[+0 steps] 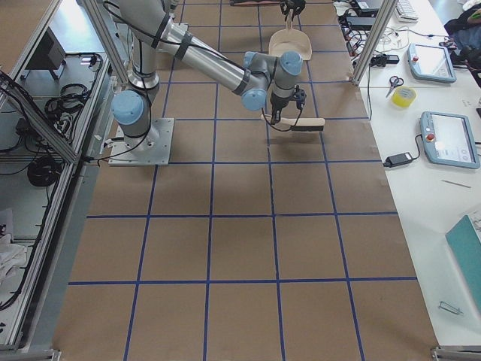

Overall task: Sweep and dump trash into bin
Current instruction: 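Lift the brush with the right gripper and carry it toward the trash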

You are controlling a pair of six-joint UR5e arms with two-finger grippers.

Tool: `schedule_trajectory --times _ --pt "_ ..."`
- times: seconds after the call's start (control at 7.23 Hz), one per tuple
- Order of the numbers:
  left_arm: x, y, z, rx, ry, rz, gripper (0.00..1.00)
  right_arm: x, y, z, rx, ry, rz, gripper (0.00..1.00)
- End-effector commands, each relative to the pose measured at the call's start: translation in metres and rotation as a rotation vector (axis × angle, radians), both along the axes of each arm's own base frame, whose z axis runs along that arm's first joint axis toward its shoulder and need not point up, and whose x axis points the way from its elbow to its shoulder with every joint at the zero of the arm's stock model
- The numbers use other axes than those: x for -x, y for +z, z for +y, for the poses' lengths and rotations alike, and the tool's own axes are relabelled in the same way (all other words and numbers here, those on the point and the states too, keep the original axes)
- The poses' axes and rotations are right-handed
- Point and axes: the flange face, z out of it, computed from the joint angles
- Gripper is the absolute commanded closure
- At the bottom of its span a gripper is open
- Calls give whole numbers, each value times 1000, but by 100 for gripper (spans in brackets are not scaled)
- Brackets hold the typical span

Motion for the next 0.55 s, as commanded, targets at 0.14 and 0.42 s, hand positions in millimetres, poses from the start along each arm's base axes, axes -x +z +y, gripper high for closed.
schedule_trajectory --times 0.14,0.42 --pt "2 0 -2 2 -6 -3 99 -108 7 14 3 -86 -27 100" --pt "1 2 -2 2 -9 -20 99 -165 -9 33 -38 -82 -15 100"
